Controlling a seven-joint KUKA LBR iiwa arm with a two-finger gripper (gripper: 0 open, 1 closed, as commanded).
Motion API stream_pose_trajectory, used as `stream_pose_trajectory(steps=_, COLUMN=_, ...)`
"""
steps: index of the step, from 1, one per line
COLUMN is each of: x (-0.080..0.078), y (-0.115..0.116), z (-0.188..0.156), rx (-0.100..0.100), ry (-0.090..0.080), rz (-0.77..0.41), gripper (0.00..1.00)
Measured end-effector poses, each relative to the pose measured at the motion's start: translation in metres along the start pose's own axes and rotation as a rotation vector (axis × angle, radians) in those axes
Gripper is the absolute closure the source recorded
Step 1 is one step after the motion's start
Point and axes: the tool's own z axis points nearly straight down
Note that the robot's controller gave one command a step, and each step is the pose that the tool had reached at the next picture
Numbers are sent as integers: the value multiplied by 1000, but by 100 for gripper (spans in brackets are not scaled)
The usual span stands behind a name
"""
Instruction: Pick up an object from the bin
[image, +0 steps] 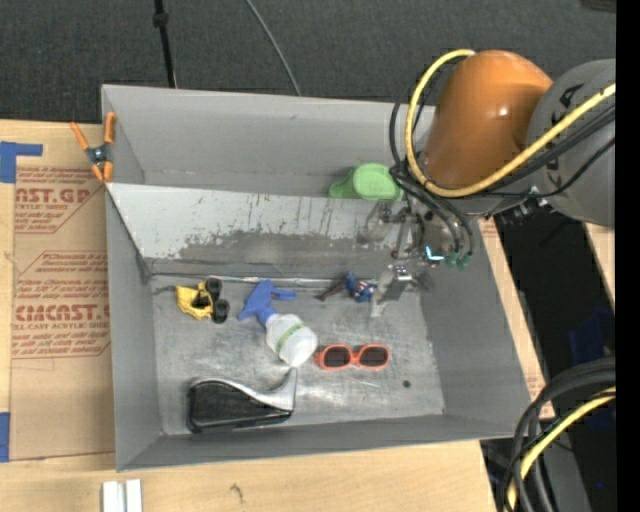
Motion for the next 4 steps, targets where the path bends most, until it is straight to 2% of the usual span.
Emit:
stream_pose_trajectory(steps=1, x=-1, y=0, z=-5, rx=0, ry=-8, rz=0, gripper=0)
stream_pose_trajectory(steps=2, x=30, y=-3, z=58, rx=1, ry=-11, rz=-48, gripper=0)
stream_pose_trajectory(steps=3, x=61, y=-8, z=118, rx=0, ry=1, rz=-79, gripper=0)
stream_pose_trajectory(steps=4, x=83, y=-11, z=116, rx=0, ry=-5, rz=-50, gripper=0)
